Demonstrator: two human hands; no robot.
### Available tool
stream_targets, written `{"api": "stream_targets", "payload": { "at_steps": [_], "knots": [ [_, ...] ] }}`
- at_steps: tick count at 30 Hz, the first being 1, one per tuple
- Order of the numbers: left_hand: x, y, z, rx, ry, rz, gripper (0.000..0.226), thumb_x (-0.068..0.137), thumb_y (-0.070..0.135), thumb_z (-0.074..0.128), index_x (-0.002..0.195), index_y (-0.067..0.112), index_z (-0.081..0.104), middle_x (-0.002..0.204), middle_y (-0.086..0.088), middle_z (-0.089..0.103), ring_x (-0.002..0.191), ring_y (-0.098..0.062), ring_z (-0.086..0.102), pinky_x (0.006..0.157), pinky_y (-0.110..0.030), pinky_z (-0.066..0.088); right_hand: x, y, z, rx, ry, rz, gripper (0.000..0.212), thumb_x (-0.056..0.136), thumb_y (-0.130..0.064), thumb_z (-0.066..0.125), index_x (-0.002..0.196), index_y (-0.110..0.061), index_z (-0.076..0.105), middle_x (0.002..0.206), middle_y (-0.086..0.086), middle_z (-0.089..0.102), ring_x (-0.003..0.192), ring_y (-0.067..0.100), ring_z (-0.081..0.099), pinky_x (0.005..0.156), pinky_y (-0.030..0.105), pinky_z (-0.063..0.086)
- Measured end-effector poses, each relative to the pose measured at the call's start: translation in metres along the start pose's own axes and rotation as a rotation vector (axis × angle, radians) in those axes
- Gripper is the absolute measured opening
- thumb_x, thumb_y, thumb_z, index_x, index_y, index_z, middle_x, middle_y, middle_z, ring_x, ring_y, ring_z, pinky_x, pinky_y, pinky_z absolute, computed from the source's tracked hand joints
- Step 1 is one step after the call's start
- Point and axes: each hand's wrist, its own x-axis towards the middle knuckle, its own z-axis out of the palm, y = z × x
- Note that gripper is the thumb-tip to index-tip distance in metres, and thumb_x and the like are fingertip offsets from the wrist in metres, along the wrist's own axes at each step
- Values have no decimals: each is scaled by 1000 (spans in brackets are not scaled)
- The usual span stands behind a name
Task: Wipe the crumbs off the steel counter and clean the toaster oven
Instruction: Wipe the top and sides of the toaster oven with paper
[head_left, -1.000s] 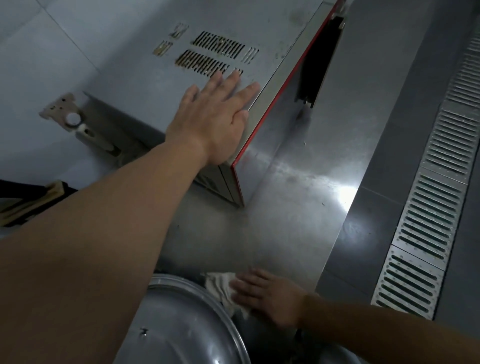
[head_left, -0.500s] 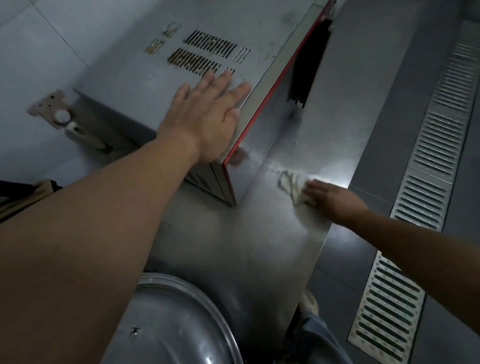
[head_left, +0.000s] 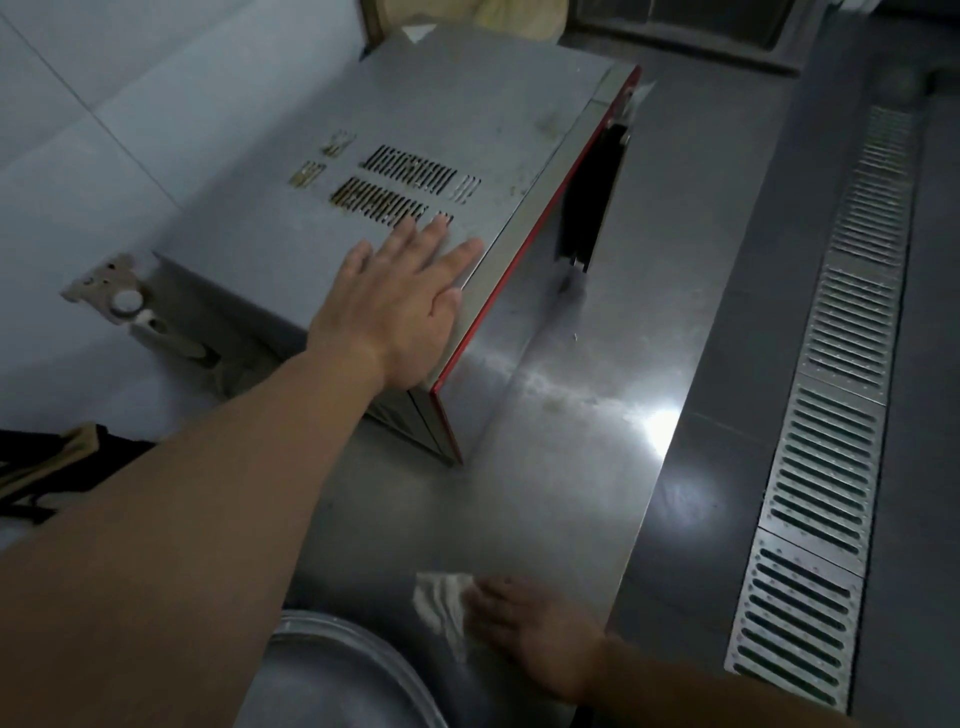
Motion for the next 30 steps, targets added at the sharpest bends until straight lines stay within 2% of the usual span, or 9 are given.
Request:
{"api": "stream_targets", "payload": {
  "at_steps": [2,5,8,11,14,17,20,26,30],
  "knots": [
    [0,-1,1,-6,6,-5,54,102,42,18,154,47,3,165,12,-3,151,-12,-5,122,-48,4,-7,16,-14,-124,-98,-70,51,108,-36,15,125,-45,62,140,-22,51,133,1,39,113,18,28],
    [0,-1,1,-5,1,-11,54,101,43,17,153,48,1,165,13,-4,151,-12,-7,122,-48,4,-4,72,-42,-239,26,-394,30,106,-21,42,124,-20,65,137,0,58,132,20,47,114,30,33],
    [-1,0,0,-4,-7,-18,55,100,45,13,153,49,0,164,14,-6,151,-11,-7,123,-46,3,4,130,-90,-244,114,-329,35,106,-25,37,122,-18,67,131,1,63,123,23,58,103,33,47],
    [-1,0,-2,-8,-17,-25,59,95,48,8,153,49,1,164,15,-6,151,-10,-7,123,-46,3,10,172,-152,-154,58,103,38,104,-35,38,129,-25,64,138,-3,58,124,19,57,101,22,42],
    [-1,1,-2,-22,-17,-36,59,94,49,8,153,50,1,164,16,-6,151,-9,-8,123,-45,3,11,206,-200,-46,-116,613,31,95,-38,54,123,-30,66,129,-1,62,114,23,60,94,29,48],
    [-2,2,-4,-36,-21,-50,56,98,47,12,153,50,4,164,16,-6,151,-9,-8,123,-45,3,17,222,-220,138,74,967,26,91,-39,57,97,-18,70,97,7,69,91,29,63,75,32,50],
    [-3,3,-8,-24,-37,-60,53,102,43,17,153,49,2,164,15,-7,151,-9,-9,122,-46,2,34,213,-228,453,367,1128,22,89,-31,57,83,-16,72,76,8,69,72,30,63,62,36,50],
    [-5,6,-14,-48,-61,-61,54,101,42,16,154,46,3,165,13,-7,151,-12,-11,122,-48,-1,73,143,-276,891,973,1027,22,90,-29,57,89,-14,72,72,9,67,64,25,60,57,36,44],
    [-5,7,-17,-93,-84,-49,54,102,43,18,155,43,7,165,11,-6,151,-12,-11,122,-46,-4,95,94,-346,753,1206,857,15,91,-23,50,93,-22,65,71,-5,58,62,7,49,56,27,38]
  ]
}}
